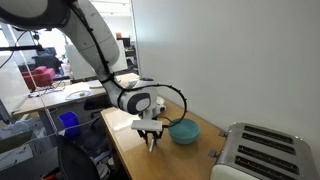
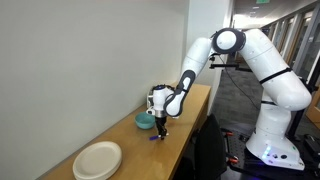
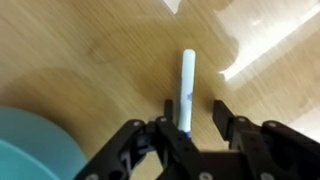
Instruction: Pick up the pen from the table and put it in the light blue bowl.
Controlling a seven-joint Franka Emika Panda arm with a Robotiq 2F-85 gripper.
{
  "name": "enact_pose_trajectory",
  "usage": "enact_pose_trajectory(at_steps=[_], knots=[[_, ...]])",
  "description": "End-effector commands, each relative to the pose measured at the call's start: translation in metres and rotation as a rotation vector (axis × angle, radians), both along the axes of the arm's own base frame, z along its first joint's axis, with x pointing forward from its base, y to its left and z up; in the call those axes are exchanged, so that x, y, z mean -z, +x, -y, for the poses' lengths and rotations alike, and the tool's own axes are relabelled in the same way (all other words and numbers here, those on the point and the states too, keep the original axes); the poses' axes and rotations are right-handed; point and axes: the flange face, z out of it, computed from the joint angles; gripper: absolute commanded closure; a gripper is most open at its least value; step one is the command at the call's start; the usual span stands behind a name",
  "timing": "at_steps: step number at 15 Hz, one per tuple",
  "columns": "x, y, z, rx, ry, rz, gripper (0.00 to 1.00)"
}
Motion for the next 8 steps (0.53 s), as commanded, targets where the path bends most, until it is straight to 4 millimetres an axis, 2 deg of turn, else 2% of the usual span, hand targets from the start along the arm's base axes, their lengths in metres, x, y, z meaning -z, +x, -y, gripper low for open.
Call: enact_pose_trajectory(at_steps=[1,3,6,8], knots=[[-0.001,0.004,-0.001,0.019,-0.014,0.028,0.85],[-0.003,0.005,0.000,0.018,-0.016,0.027,1.00],[-0.005,0.005,-0.001,0.020,-0.019,0.023,0.97],[-0.016,0.003,-0.003,0.026,-0.030,0.028,0.97]])
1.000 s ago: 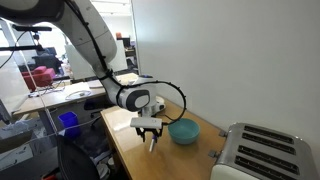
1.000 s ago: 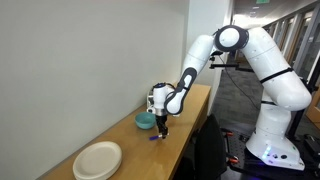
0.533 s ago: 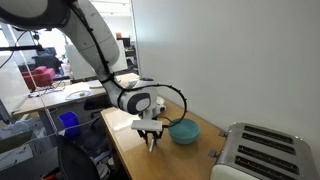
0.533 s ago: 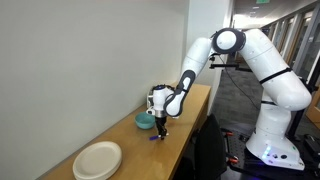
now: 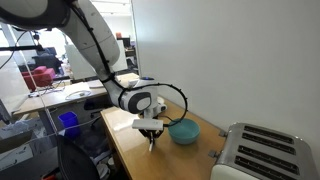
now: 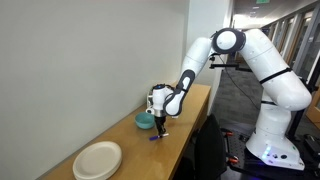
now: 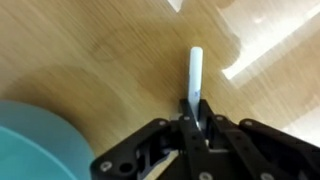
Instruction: Pick up the pen from the table and put it in the light blue bowl.
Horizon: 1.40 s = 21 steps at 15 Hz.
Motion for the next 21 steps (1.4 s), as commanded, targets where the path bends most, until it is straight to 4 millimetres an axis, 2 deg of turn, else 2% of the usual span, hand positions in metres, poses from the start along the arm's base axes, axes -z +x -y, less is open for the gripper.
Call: enact_pose_trajectory(at_steps=[1,4,8,11,13,17,21], knots=[[-0.020,-0.002,-0.005,0.023,-0.024,0.014,0.97],[-0.053,-0.002,-0.007,0.041,-0.036,0.038,0.97],[-0.117,0.001,0.000,0.082,-0.068,0.067,0.97],[-0.167,0.013,0.016,0.111,-0.093,0.105,0.97],[-0.189,0.025,0.030,0.135,-0.111,0.121,0.97],[-0.199,0.050,0.046,0.144,-0.119,0.116,0.97],[-0.185,0.076,0.045,0.153,-0.104,0.100,0.97]])
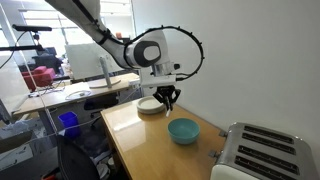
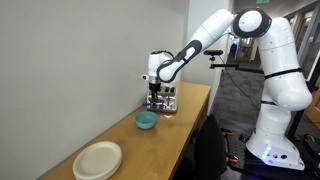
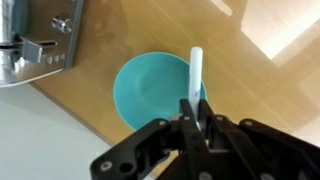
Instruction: Pick up the pen from the table and put it in the light blue bowl.
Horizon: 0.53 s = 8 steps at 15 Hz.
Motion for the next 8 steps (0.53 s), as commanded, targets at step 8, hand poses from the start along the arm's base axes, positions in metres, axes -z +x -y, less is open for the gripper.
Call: enact_pose_trajectory(at_steps=[8], knots=[[0.057,0.055,0.002,0.017,0.027,-0.045,0.97]])
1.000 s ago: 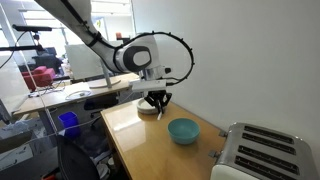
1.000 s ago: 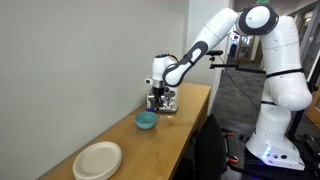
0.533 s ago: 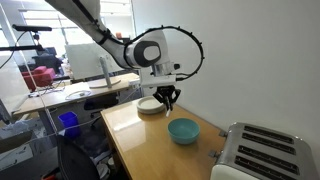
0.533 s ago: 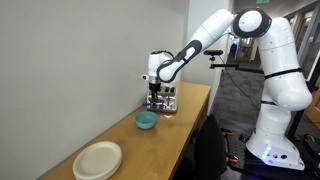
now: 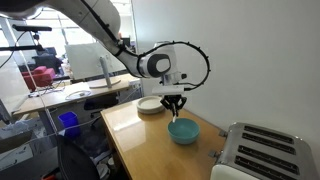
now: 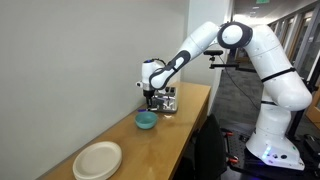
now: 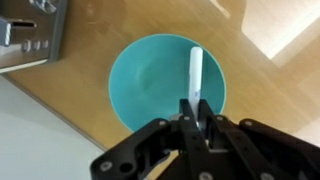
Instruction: Pick up the pen from the table and put it in the light blue bowl.
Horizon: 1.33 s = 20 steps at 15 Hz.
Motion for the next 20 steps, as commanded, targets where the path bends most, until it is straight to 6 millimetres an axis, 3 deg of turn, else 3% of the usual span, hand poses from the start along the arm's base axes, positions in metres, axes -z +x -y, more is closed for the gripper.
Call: enact_pose_trajectory(at_steps=[1,2,3,7,11,16,20], knots=[[0.010,0.015,0.001,0.018,0.018,-0.023,0.97],[0.013,0.018,0.002,0.032,0.020,-0.025,0.62],[0.016,0.020,0.004,0.037,0.012,-0.025,0.61],[0.008,0.023,0.011,0.070,-0.007,-0.008,0.32],[-0.023,0.012,0.006,0.111,-0.013,-0.015,0.02],[-0.064,0.000,-0.007,0.144,-0.013,-0.039,0.00],[-0.075,-0.008,-0.011,0.158,-0.009,-0.076,0.00]])
